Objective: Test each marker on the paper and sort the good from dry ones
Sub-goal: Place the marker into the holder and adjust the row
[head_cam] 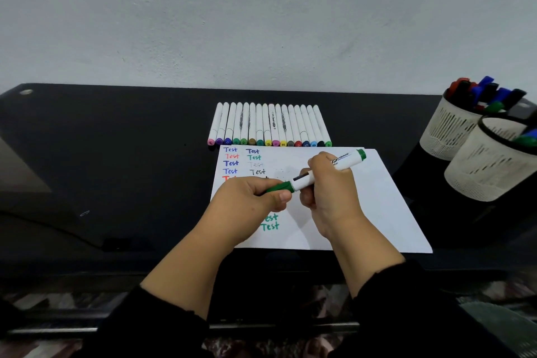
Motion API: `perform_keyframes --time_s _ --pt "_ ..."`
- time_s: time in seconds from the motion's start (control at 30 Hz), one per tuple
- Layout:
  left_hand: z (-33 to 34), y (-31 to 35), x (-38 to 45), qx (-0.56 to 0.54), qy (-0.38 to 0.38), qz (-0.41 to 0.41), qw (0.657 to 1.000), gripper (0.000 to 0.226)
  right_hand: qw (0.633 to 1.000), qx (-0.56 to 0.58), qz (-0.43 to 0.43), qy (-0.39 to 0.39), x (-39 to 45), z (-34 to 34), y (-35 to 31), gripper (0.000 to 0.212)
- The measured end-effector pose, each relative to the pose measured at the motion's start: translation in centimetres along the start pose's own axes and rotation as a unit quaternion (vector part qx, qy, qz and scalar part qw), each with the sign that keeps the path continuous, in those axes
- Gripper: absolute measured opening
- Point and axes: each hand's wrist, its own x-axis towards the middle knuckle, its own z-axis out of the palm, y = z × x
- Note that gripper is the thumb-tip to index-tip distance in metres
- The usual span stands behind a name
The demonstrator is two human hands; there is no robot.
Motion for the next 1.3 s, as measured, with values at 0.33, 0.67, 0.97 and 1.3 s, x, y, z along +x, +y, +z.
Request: perform_keyframes --time_s 0.33,0.67,0.97,1.3 --pt "0.6 0.4 -0.2 0.002 -0.007 0.012 1.000 0.022 1.000 -0.011 -0.003 -0.001 -0.3 -0.9 -0.4 0.028" --pt "0.7 0.4 -0.2 0.041 0.040 -0.009 0.998 0.014 0.997 0.000 0.000 -0.082 0.3 -4.2 -2.0 0.015" --pt "1.0 2.8 0.7 0.106 0.053 0.022 0.993 0.025 0.787 -0.555 -0.251 -0.099 0.4 -6.5 -5.5 0.017" --pt "5.9 6.1 4.6 0.104 -0.032 0.127 0.986 0.049 0.698 -0.630 -0.337 0.043 2.5 -10.4 -7.6 0.025"
